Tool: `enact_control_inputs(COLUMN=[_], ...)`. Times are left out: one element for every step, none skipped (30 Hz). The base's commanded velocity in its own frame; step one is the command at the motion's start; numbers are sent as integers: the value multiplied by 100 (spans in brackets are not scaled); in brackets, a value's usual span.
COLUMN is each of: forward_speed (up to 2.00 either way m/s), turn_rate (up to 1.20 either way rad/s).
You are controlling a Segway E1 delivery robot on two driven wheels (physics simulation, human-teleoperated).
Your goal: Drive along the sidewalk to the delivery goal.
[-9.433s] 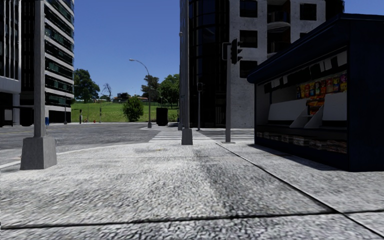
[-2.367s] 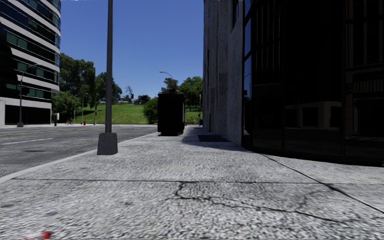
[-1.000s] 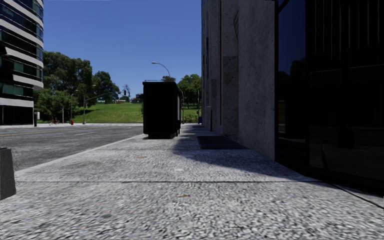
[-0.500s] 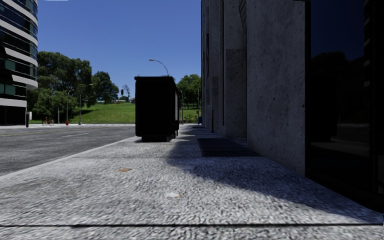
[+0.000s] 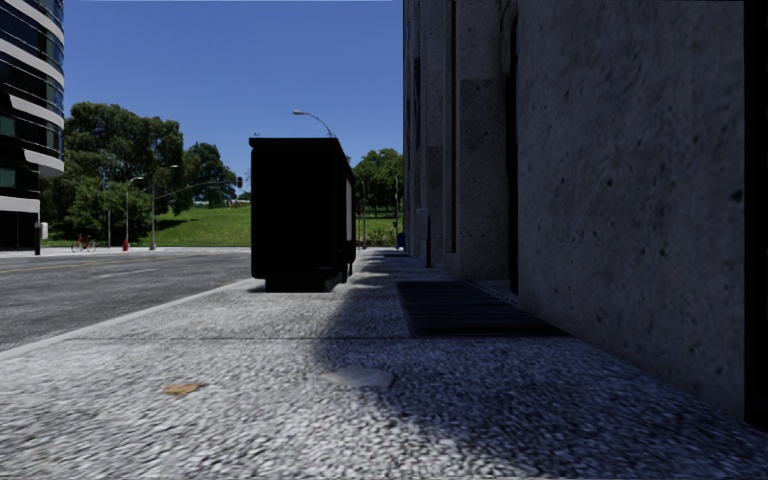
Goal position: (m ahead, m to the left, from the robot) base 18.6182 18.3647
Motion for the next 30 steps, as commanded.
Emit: enact_control_inputs(forward_speed=[200,200,200,200,200,200,200,200,200,200,200,200,200,200,200,200,200,200,200,200,200,200,200,200,200,200,200,200,200,200], turn_rate=[0,0,0,0,0,0,0,0,0,0,0,0,0,0,0,0,0,0,0,0,0,0,0,0,0,0,0,0,0,0])
